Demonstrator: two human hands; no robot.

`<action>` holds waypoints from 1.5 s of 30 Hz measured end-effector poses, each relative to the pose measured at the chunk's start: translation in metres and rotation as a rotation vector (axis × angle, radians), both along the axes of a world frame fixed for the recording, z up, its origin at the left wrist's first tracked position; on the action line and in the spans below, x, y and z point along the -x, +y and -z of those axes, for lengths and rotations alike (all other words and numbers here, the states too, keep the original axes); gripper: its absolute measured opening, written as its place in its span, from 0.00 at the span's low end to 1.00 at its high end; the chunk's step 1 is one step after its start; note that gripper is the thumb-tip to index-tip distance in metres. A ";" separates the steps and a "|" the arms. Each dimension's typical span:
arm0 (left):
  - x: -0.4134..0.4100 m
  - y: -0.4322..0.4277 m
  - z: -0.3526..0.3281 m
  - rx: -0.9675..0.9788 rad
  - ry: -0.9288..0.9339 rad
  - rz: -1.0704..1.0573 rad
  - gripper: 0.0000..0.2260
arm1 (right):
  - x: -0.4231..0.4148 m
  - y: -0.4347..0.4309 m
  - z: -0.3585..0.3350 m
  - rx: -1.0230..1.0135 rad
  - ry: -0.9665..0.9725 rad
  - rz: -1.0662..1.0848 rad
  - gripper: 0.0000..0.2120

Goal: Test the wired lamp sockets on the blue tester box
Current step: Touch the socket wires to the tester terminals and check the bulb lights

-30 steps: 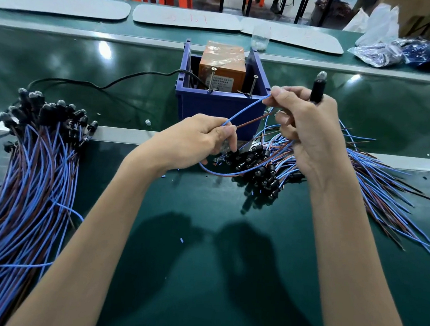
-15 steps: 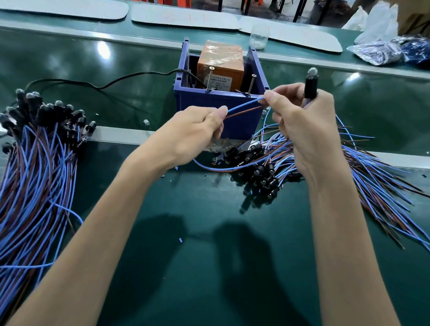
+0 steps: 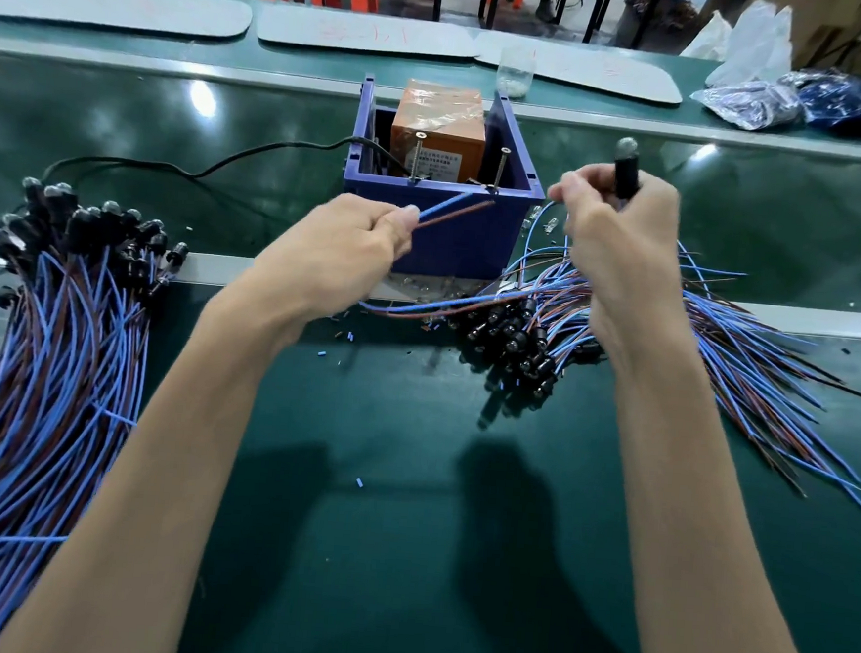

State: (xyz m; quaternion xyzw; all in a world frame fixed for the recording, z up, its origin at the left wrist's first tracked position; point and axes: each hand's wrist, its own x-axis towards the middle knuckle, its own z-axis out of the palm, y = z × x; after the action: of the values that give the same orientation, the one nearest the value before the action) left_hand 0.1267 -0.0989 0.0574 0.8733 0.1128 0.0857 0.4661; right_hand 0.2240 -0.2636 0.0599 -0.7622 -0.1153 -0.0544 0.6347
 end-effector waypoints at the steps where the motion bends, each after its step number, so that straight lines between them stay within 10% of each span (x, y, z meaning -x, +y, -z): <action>1: 0.001 0.002 -0.001 0.055 -0.018 -0.016 0.20 | -0.001 -0.003 -0.002 -0.057 0.022 -0.016 0.12; 7: -0.002 0.001 -0.006 0.331 -0.116 -0.112 0.18 | 0.010 0.006 0.000 -0.045 0.082 -0.243 0.05; 13: -0.006 -0.012 -0.002 0.575 -0.147 -0.105 0.15 | 0.010 0.007 -0.003 -0.035 0.189 -0.290 0.29; 17: -0.010 -0.017 -0.003 0.715 -0.188 -0.127 0.14 | 0.007 0.006 -0.003 -0.119 0.218 -0.220 0.16; 45: -0.013 -0.039 0.003 0.857 -0.276 -0.203 0.07 | 0.030 0.028 0.006 -0.258 0.296 -0.337 0.09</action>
State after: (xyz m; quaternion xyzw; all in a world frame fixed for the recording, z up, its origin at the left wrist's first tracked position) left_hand 0.1394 -0.1378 0.0549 0.5669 0.1600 0.1920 0.7850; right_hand 0.1945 -0.2355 0.0542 -0.6448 -0.1385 0.1498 0.7367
